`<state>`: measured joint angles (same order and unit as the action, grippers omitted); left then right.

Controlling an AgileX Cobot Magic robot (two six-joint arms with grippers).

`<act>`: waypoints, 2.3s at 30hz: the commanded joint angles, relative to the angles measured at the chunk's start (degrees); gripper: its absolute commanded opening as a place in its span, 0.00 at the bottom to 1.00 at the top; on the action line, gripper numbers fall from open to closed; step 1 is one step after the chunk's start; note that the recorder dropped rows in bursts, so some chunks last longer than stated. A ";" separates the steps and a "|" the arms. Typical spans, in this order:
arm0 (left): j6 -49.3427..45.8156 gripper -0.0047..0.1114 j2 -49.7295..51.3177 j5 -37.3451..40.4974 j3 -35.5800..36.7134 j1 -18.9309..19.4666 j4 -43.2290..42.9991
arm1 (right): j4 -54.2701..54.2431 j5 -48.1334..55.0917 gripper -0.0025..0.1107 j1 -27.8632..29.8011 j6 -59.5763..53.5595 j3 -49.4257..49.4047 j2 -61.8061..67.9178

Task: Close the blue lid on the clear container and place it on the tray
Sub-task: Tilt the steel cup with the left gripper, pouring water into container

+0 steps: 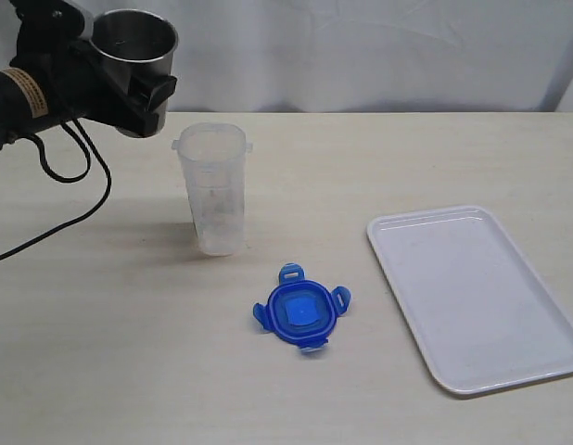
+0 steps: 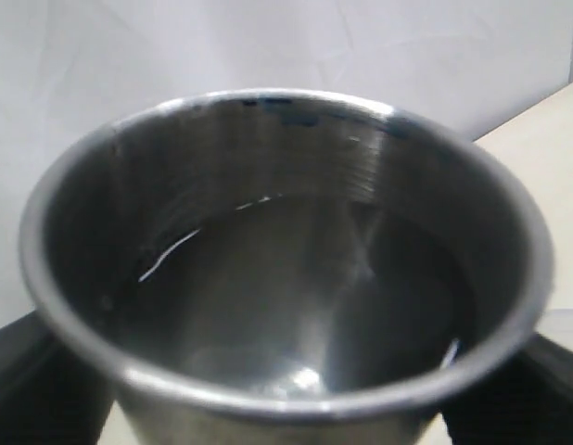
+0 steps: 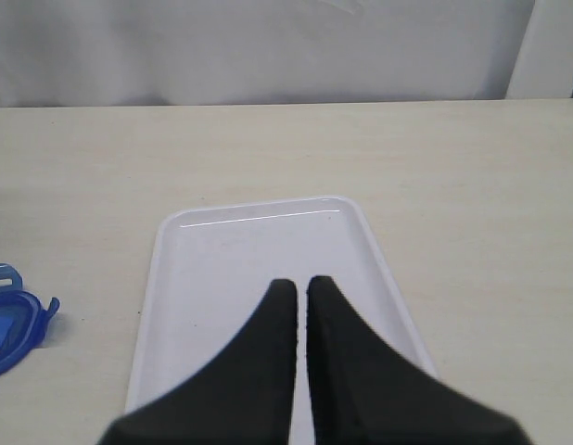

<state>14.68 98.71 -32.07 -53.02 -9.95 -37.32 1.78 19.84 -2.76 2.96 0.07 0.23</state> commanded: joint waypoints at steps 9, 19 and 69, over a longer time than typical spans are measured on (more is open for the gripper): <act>-7.84 0.04 -0.49 -7.46 -1.10 -0.15 0.96 | -0.02 -0.10 0.06 -0.04 0.04 -0.07 -0.23; -13.97 0.04 3.36 -8.71 -2.05 -0.15 0.96 | -0.02 -0.10 0.06 -0.04 0.04 -0.07 -0.23; -39.03 0.04 5.77 -11.09 -2.05 -0.15 -1.21 | -0.02 -0.10 0.06 -0.04 0.04 -0.07 -0.23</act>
<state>-24.02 105.11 -39.48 -54.14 -9.95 -39.49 1.78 19.84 -2.76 2.96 0.07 0.23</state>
